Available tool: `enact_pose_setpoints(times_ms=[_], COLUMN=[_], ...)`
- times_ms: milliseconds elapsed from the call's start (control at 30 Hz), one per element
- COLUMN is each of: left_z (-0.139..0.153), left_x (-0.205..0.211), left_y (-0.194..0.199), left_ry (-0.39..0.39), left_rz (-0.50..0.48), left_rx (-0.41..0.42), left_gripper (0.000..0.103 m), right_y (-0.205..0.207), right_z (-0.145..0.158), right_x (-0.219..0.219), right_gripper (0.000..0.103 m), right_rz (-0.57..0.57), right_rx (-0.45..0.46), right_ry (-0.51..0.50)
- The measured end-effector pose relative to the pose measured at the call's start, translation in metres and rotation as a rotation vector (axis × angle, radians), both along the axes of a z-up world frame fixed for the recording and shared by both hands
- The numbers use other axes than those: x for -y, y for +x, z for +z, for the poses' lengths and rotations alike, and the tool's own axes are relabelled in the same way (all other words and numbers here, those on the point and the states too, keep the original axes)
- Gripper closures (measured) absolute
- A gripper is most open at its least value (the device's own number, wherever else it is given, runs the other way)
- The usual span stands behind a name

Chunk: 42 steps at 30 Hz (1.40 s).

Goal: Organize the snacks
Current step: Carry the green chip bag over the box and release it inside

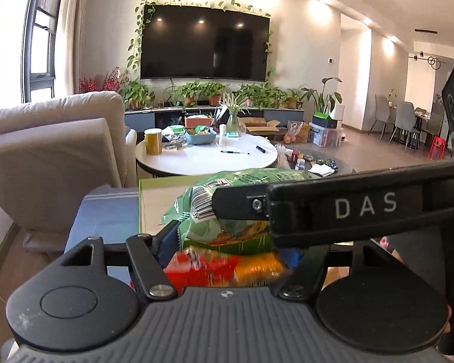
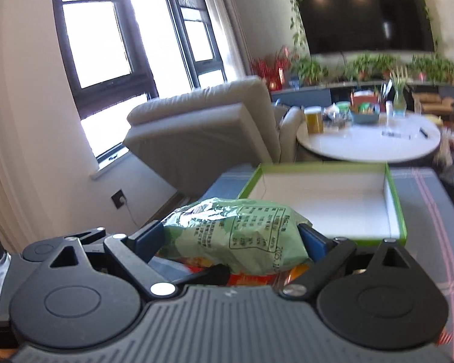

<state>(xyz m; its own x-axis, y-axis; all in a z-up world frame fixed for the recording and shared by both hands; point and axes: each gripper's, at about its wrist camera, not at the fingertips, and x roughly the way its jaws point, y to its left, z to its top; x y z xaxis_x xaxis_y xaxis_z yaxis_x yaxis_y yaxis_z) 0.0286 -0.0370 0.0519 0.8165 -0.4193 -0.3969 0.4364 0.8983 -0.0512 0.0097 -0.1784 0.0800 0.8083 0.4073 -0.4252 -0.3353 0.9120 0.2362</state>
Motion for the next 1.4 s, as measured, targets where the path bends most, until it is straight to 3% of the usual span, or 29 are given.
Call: enact_pose_setpoints(times_ms=[433, 1033, 1400], left_z=[-0.002, -0.043, -0.053], left_x=[0.01, 0.032, 0.036], left_y=[0.054, 0.172, 0.203], left_ry=[0.045, 0.125, 0.213], left_rz=[0.004, -0.013, -0.001], left_rx=[-0.02, -0.133, -0.144], left_gripper=[0.039, 0.038, 0.036], right_y=[0.057, 0.153, 0.182], right_z=[-0.01, -0.051, -0.056], right_x=[0.012, 0.027, 0.024], right_gripper=[0.012, 0.012, 0.012], right_rz=[-0.006, -0.066, -0.084], right_rx=[-0.006, -0.172, -0.231], right_ry=[0.04, 0.119, 0.129])
